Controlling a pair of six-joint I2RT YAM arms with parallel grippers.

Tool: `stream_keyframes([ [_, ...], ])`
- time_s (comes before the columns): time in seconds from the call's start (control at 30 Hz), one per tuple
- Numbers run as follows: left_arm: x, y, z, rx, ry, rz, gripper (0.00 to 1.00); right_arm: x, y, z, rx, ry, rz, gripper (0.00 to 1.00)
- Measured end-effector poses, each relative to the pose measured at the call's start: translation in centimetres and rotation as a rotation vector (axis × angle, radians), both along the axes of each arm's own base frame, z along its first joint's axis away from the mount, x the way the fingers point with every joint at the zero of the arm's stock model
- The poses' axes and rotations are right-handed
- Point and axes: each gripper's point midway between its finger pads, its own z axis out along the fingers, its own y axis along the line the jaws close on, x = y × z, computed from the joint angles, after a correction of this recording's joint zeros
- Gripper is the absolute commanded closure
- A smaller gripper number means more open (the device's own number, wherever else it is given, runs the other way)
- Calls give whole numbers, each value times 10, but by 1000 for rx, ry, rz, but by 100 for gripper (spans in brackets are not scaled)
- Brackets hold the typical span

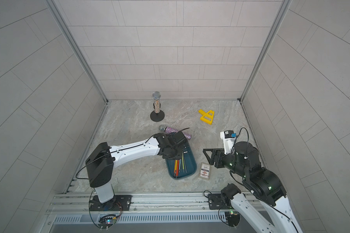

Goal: Put the hex key on the desktop into the storage box
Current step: Reset both arms

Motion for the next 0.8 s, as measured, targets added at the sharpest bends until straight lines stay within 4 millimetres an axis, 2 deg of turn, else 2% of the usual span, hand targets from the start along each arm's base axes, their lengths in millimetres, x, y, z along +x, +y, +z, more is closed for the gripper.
stream_keyframes([
  [0.13, 8, 4, 36, -73, -82, 2, 57, 1, 0, -1, -4, 2, -4, 27],
  [0.23, 15, 20, 69, -141, -178, 24, 40, 3, -1, -2, -10, 4, -10, 25],
  [0.3, 22, 38, 84, -171, -228, 60, 8, 4, -2, -2, -17, 6, -14, 24],
  [0.33, 26, 49, 89, -178, -248, 79, 0, 5, -2, -3, -19, 7, -16, 23],
  [0.43, 40, 83, 99, -185, -294, 150, 0, 8, -2, -4, -28, 9, -20, 21],
  [0.57, 52, 127, 107, -164, -354, 230, 0, 13, -2, -6, -45, 12, -29, 13],
  [0.6, 53, 136, 110, -158, -372, 243, 0, 15, -2, -6, -50, 14, -31, 2],
  [0.63, 53, 143, 113, -153, -391, 252, 0, 16, -2, -6, -57, 13, -33, 0],
  [0.8, 52, 180, 135, -84, -516, 286, 0, 27, -6, -4, -93, 12, -68, 0],
])
